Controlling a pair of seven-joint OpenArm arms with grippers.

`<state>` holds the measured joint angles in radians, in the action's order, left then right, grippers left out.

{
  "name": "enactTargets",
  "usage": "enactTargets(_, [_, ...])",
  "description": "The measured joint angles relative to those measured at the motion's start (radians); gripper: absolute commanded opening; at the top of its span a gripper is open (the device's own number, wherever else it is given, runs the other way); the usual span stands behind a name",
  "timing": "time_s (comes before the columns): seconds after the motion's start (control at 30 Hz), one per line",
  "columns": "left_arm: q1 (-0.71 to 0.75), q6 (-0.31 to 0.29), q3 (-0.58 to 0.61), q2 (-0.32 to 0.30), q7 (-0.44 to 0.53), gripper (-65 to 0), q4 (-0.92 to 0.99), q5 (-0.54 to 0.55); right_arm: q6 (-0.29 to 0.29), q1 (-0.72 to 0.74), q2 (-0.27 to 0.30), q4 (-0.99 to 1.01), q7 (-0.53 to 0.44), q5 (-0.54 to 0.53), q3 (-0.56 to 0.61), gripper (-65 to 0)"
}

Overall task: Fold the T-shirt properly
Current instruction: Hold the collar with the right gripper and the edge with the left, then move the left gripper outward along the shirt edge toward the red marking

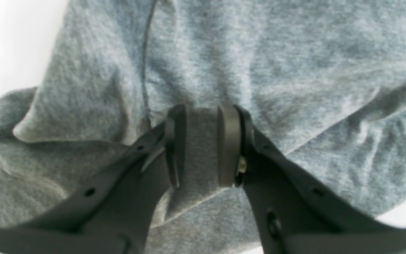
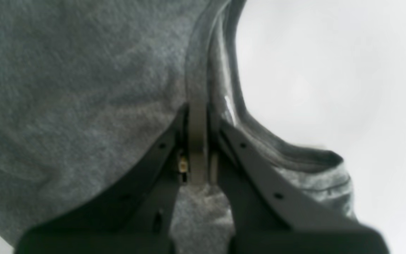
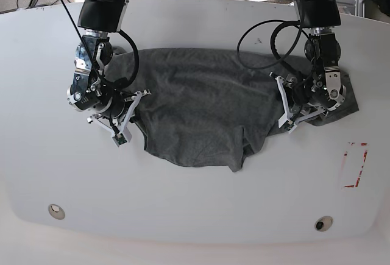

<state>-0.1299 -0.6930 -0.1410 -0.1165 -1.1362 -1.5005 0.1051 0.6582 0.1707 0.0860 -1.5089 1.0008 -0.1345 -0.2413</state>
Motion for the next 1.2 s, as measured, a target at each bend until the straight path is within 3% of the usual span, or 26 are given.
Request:
enactTargets(0.2, [0.000,0.000,0.000,0.000,0.000,-51.1,0.000,0.000,0.000,0.011,0.000,0.000,0.007,0.001,0.000,-62.5])
enactTargets(0.27, [0.002,-0.001,0.001,-0.003,0.000,-51.1,-0.012,0.000,0.000,0.023,0.000,0.002,0.007,0.003,0.001,-58.8])
enactTargets(0.5, [-0.002,-0.001,0.003,-0.018,-0.005,-51.1,-0.070,0.000,-0.001,0.078,-0.004,0.006,0.002,0.004,0.005,-30.3])
enactTargets(0.67, [0.000,-0.004,0.003,-0.018,-0.016,-51.1,-0.071,0.001,-0.003,0.131,-0.006,0.063,-0.039,-0.001,0.006,-18.4])
enactTargets(1.2, [-0.023,-0.004,0.000,-0.048,-0.023,-51.1,-0.122,0.007,-0.003,0.317,-0.006,0.525,-0.240,0.007,0.006,-18.2])
